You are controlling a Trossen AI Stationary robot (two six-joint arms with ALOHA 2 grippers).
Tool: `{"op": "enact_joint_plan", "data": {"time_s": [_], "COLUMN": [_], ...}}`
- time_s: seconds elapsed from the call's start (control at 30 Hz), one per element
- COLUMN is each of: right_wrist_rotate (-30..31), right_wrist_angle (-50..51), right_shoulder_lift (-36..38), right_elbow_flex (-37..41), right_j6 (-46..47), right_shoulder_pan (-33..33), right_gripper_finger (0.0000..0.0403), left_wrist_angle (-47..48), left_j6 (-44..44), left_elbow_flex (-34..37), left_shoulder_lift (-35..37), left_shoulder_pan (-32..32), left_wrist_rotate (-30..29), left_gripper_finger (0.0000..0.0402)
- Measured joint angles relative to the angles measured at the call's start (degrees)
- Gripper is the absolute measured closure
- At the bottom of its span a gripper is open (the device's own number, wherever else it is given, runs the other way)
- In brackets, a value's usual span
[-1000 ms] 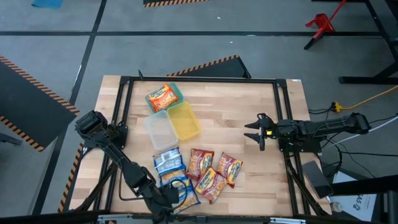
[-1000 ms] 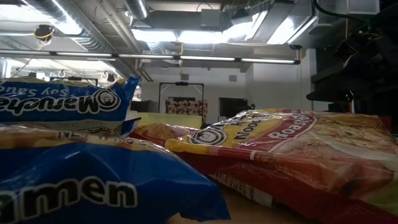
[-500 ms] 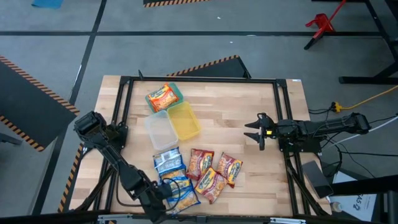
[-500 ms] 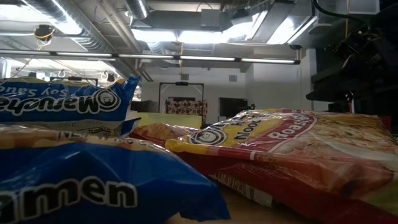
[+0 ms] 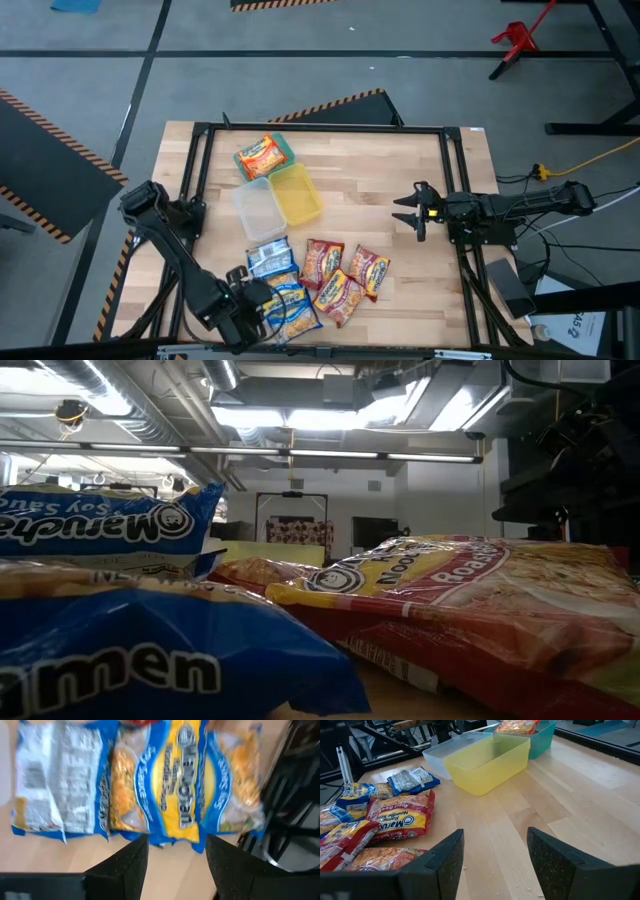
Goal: Sort Maruchan noodles
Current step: Put the bottom blue noodle pack into the yellow bin
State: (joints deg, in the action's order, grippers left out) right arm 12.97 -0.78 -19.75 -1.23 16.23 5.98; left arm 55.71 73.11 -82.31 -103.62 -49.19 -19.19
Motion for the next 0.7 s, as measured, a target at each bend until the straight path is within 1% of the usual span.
{"op": "enact_joint_plan", "data": {"time_s": [0.17,0.27,0.5,0.7], "right_wrist_rotate": [-0.02,-0.04,0.18,0.07], "right_wrist_angle": [0.01,0.02,0.0,0.0], "right_shoulder_lift": [0.0,0.0,0.0,0.0], "right_elbow_flex": [0.0,0.0,0.0,0.0], "right_j6": [0.0,0.0,0.0,0.13], "right_shoulder_pan": [0.0,0.0,0.0,0.0], "right_gripper_finger": [0.0196,0.0196,0.0196,0.0196], "left_wrist_angle": [-4.39,-3.93,-3.54,-3.19], "left_j6": [-2.91,-3.25,-3.54,-7.84], "left_elbow_flex": [-0.13,-1.33,-2.05,-2.06], "left_shoulder_lift": [-4.62,-7.32,-9.43,-11.66], "left_shoulder_pan": [0.0,0.04,0.04,0.02], "left_wrist_rotate": [1.79,1.52,-0.05,-0.42], "left_gripper_finger": [0.0212,0.0212,0.0212,0.0212]}}
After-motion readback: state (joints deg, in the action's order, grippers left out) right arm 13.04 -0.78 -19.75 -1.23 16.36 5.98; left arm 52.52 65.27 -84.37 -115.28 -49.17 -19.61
